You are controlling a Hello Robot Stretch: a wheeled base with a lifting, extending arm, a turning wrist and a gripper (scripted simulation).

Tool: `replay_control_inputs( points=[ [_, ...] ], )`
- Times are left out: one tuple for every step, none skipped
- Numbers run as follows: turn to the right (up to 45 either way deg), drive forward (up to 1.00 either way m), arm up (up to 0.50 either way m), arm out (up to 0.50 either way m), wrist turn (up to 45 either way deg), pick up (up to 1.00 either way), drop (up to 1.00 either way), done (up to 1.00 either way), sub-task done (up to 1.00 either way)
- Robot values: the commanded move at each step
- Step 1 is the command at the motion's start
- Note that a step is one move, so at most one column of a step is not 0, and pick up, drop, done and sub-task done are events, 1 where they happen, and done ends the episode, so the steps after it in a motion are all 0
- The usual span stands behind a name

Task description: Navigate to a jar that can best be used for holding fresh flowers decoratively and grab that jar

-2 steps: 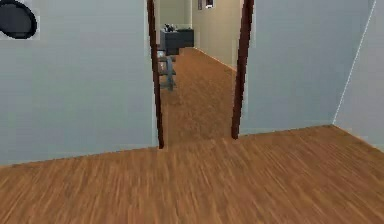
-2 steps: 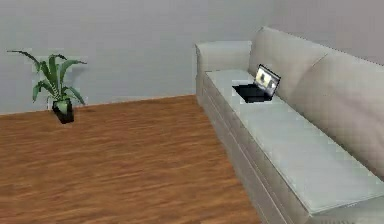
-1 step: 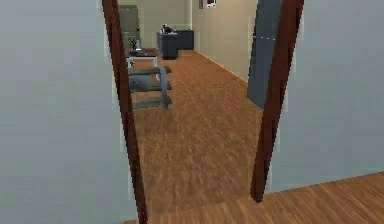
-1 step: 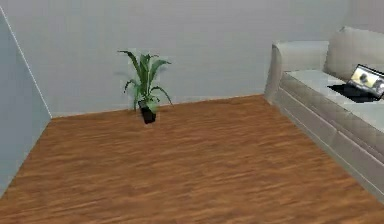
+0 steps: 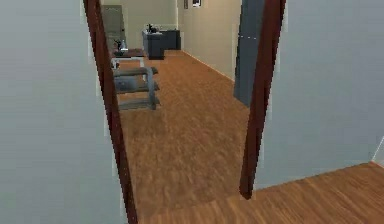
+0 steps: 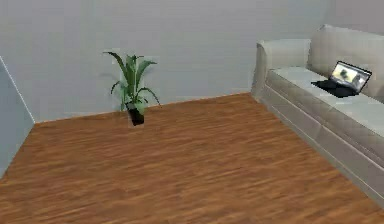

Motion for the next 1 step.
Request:
replay_control_inputs(
  points=[
    [0.0, 0.85, 0.0, 0.0, 0.0, 0.0, 0.0, 0.0, 0.0]
  ],
)
